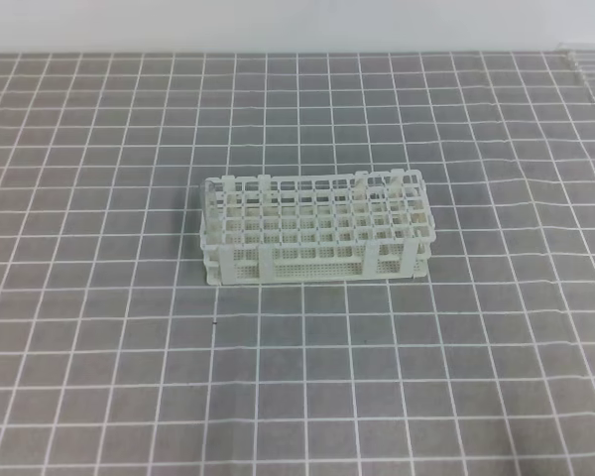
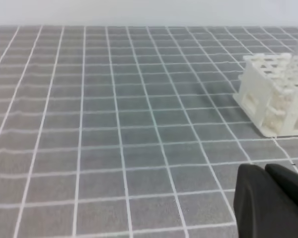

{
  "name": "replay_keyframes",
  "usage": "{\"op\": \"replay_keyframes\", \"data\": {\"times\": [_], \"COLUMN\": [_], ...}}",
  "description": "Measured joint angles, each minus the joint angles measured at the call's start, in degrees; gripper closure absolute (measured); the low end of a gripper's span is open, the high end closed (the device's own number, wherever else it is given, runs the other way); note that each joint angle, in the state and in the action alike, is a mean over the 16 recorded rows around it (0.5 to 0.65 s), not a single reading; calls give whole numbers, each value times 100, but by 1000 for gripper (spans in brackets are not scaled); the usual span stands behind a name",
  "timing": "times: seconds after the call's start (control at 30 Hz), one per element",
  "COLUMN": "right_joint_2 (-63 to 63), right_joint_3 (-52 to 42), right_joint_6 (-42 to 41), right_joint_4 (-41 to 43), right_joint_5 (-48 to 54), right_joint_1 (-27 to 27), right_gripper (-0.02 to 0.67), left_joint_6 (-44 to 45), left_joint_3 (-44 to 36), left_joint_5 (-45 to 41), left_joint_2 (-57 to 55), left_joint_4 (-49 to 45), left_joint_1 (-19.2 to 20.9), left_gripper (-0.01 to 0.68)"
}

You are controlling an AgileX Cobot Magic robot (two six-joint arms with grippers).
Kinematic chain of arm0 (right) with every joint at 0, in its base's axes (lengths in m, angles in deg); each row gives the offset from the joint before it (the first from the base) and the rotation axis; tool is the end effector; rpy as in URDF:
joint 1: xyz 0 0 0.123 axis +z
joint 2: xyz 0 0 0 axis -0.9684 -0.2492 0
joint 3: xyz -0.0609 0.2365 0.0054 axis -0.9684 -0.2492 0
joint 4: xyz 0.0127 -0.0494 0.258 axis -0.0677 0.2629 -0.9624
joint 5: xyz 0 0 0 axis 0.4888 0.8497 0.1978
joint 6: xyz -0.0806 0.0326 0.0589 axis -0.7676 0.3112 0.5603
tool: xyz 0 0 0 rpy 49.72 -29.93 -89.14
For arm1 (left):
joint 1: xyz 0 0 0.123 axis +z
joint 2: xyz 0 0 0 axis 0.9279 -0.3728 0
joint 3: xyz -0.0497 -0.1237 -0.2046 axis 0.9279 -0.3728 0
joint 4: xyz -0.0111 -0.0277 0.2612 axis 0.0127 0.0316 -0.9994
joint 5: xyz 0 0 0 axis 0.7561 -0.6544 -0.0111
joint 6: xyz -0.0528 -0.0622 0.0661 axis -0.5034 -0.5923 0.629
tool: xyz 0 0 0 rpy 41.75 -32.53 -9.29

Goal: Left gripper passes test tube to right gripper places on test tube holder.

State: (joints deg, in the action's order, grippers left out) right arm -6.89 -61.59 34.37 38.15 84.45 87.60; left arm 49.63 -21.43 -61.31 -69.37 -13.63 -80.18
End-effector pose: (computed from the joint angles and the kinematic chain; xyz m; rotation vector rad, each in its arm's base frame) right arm 0.1157 0.0296 0.1822 -0.1688 1.7854 0.2354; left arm 0.1230 -0.0285 0.1819 0.1841 1.7556 -0.1835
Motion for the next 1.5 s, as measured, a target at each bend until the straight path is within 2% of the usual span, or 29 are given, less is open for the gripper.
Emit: {"op": "replay_keyframes", "data": {"times": [0.3, 1.5], "right_joint_2": [-1, -17], "right_joint_3": [0, 0], "right_joint_6": [0, 0], "right_joint_4": [0, -4], "right_joint_5": [0, 0], "right_joint_1": [0, 0], "right_gripper": [662, 662], "left_joint_6": [-342, -336], "left_joint_3": [0, 5], "left_joint_5": [-414, -626], "left_joint_2": [351, 429], "left_joint_4": [-22, -303], "left_joint_1": [302, 319], "left_gripper": [674, 674]}}
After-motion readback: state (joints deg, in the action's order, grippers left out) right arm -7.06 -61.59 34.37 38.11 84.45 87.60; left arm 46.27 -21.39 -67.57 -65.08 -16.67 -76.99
